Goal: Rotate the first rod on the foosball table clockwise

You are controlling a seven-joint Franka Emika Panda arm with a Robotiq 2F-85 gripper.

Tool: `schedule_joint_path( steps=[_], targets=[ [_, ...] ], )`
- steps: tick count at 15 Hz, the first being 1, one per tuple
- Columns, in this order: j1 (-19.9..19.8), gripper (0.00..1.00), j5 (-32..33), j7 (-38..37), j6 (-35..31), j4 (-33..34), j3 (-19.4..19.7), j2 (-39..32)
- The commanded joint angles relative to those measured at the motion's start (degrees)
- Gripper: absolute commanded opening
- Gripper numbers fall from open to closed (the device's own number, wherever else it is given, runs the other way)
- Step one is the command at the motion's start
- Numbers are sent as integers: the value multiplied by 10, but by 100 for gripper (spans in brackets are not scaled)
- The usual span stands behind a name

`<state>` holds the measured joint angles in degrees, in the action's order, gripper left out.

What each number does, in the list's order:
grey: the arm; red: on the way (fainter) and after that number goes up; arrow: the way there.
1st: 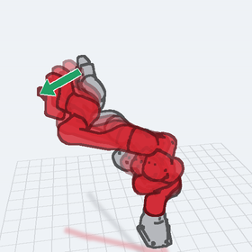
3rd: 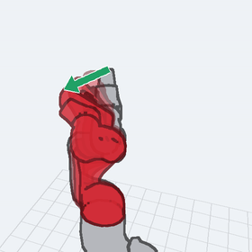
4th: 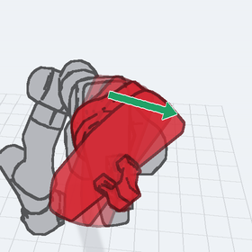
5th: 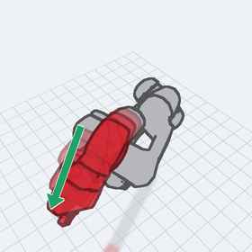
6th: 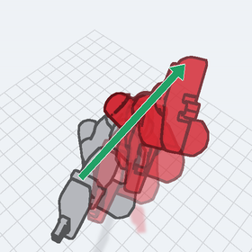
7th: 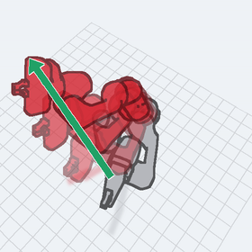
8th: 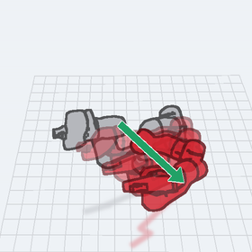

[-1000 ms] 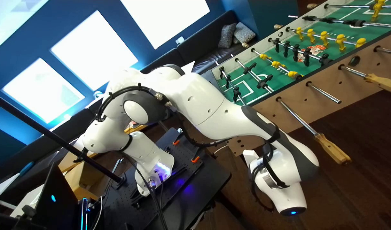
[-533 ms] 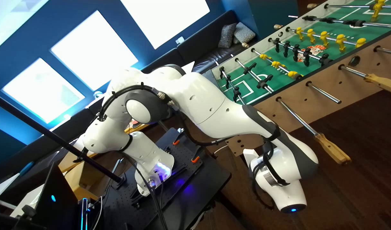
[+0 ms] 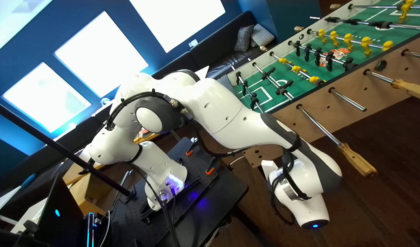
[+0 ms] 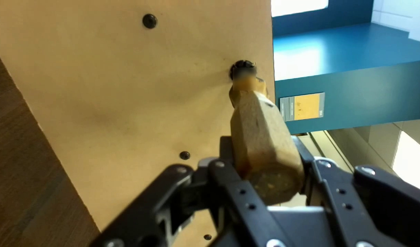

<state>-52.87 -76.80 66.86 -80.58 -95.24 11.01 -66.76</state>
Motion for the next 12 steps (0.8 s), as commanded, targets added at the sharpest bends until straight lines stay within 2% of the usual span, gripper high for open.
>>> schedule_joint_path(
  steps=[1, 12],
  targets=[
    [10, 17, 13, -48, 27, -2, 14, 8],
    [15, 17, 37, -306, 52, 6, 24, 15]
  ],
)
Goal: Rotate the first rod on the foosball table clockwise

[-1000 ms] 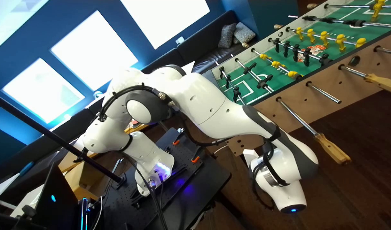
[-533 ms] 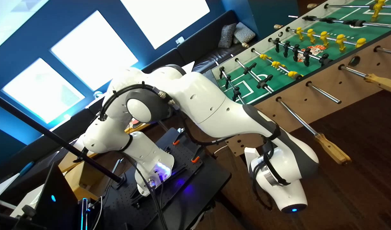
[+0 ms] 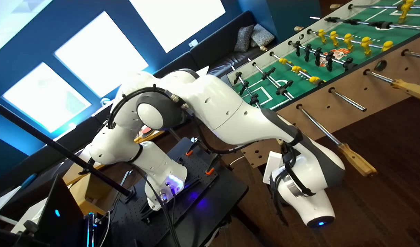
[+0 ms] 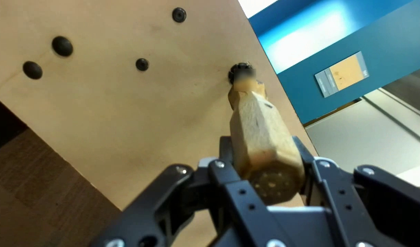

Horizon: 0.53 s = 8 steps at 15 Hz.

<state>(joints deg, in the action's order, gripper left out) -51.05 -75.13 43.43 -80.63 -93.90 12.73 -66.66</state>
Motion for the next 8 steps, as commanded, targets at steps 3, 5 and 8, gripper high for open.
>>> schedule_joint_path(
  steps=[3, 5, 8],
  targets=[
    [-4, 17, 26, -136, 54, -7, 5, 15],
    [5, 42, 7, -92, -1, 10, 4, -3],
    [5, 42, 7, -90, -1, 10, 4, -3]
  ],
)
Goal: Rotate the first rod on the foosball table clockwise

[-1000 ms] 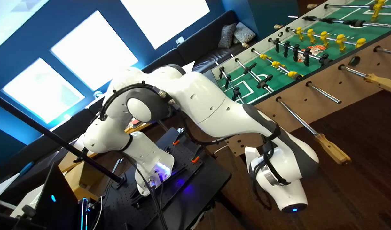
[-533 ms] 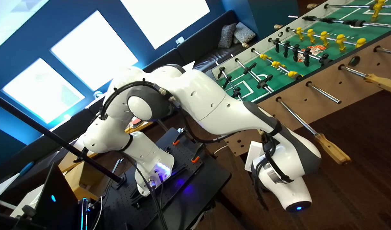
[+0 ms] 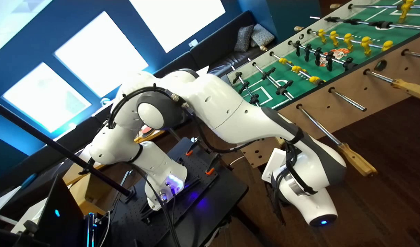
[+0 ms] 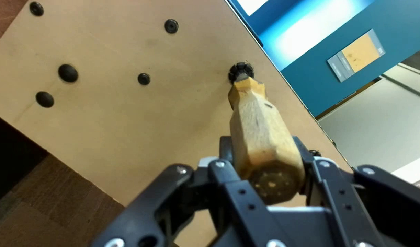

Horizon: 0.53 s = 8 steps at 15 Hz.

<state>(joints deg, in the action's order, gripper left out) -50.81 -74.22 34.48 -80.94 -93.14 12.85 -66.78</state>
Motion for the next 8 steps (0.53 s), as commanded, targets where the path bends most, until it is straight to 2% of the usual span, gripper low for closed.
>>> schedule_joint_path(
  steps=[1, 2, 8],
  targets=[
    [2, 42, -2, 0, 2, 2, 3, -2],
    [2, 17, -2, 0, 2, 2, 3, -2],
    [-11, 17, 15, -132, 57, 23, -3, -17]
  ],
)
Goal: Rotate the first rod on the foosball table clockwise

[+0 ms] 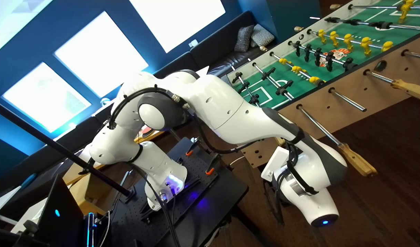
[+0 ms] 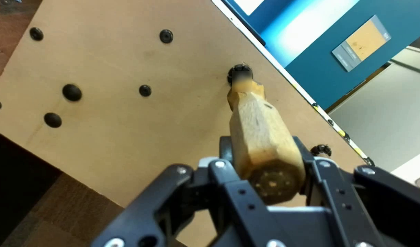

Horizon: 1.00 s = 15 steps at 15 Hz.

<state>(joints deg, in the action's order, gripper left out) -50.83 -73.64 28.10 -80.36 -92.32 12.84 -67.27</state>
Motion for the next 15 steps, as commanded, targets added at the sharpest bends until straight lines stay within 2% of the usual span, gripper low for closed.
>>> schedule_joint_path(
  steps=[1, 15],
  targets=[
    [-11, 17, 13, -91, 55, 19, -2, -12],
    [-2, 17, 39, -399, 89, 47, 2, -26]
  ],
)
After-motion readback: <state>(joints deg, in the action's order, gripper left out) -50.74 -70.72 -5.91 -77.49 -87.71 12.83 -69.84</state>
